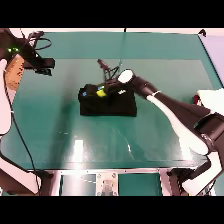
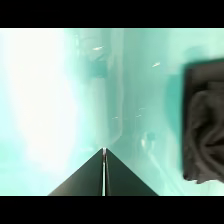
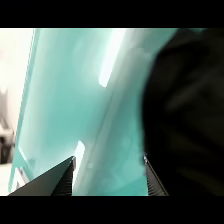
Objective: Fold the shirts.
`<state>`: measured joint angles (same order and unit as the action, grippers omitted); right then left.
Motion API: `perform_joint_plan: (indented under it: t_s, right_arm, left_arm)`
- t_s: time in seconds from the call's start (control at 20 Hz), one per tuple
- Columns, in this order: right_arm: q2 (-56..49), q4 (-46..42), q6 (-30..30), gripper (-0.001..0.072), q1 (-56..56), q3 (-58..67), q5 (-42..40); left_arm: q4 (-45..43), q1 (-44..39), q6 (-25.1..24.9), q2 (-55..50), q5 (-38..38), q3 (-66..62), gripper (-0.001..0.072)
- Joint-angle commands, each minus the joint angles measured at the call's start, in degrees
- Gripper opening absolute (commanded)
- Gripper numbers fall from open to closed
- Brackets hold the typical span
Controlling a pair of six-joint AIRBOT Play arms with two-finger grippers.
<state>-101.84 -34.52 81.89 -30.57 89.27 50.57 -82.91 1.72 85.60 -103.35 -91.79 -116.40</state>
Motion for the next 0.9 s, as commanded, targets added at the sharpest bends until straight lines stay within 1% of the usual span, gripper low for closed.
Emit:
perform_joint_plan:
  t_s: [0.0, 0.2, 0.3, 0.4, 0.45, 0.6, 0.75, 0.85]
  right_arm:
    - [3.41, -0.68, 0.17, 0.0485, 10.80, -0.07, 9.18]
    - [5.88, -4.87, 0.22, 0.0488, 28.81, -0.66, 23.30]
    - [5.86, -6.19, 0.22, 0.0489, 34.51, -3.96, 24.44]
    - [5.79, -6.19, -0.22, 0.0492, 37.40, -10.05, 22.10]
    - [5.79, -6.16, -1.40, 0.0499, 37.55, -13.53, 19.80]
    - [5.64, -4.87, -3.87, 0.0500, 35.17, -21.92, 12.48]
    - [3.23, -2.86, -4.17, 0.0497, 30.16, -24.48, 8.70]
    - [1.20, 1.18, -5.77, 0.0484, 26.18, -24.48, 7.04]
  left_arm:
    - [-0.50, 0.35, -0.55, 0.17, -0.42, 0.83, 0.0022]
    - [-0.50, 0.35, -0.50, 0.17, -0.46, 0.83, 0.0023]
    - [-0.50, 0.35, -0.09, 0.17, -0.52, 0.83, 0.0023]
    - [-0.48, 0.35, -0.09, 0.17, -0.50, 0.83, 0.0023]
    - [-0.48, 0.35, -0.09, 0.17, -0.48, 0.83, 0.0023]
    - [-0.46, 0.35, -0.09, 0.17, -0.44, 0.83, 0.0023]
    - [-0.37, 0.35, -0.09, 0.17, -0.44, 0.83, 0.0023]
    - [-0.31, 0.35, -0.13, 0.17, -0.55, 0.83, 0.0023]
